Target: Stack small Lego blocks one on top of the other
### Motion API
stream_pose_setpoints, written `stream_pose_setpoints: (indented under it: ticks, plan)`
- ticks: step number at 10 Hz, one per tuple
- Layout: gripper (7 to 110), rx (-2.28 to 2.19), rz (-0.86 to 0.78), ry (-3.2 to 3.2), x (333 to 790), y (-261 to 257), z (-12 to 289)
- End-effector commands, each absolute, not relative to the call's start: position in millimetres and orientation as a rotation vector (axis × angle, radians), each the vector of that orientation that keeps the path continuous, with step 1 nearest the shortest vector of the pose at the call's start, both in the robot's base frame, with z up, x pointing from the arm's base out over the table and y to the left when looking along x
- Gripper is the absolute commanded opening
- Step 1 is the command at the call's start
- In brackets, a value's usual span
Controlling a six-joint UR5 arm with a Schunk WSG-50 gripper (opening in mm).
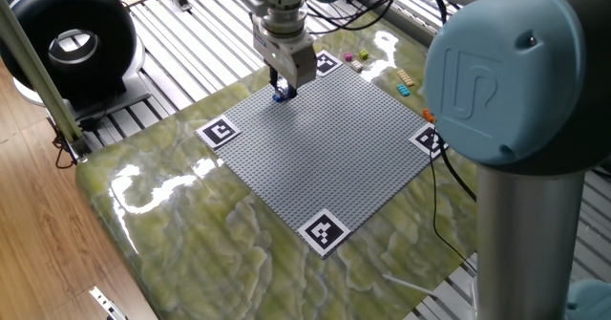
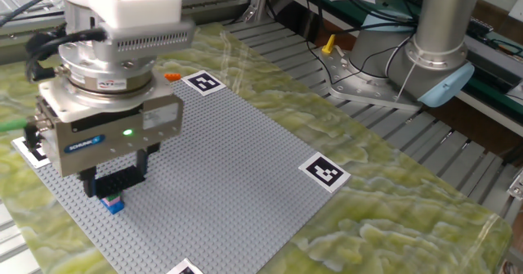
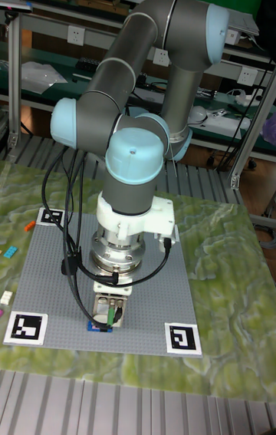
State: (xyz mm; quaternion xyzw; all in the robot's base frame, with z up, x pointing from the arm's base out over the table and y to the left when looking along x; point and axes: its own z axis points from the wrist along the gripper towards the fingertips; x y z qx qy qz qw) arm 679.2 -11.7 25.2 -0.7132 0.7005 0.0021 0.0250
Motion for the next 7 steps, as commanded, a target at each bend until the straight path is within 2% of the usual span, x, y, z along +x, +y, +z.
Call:
stream_pose_setpoints:
  ticks: [1, 7]
  plan:
    - [7, -2.283, -0.010, 2.052, 693, -15, 27]
    - [7, -2.300, 0.069, 2.154, 675, -20, 21]
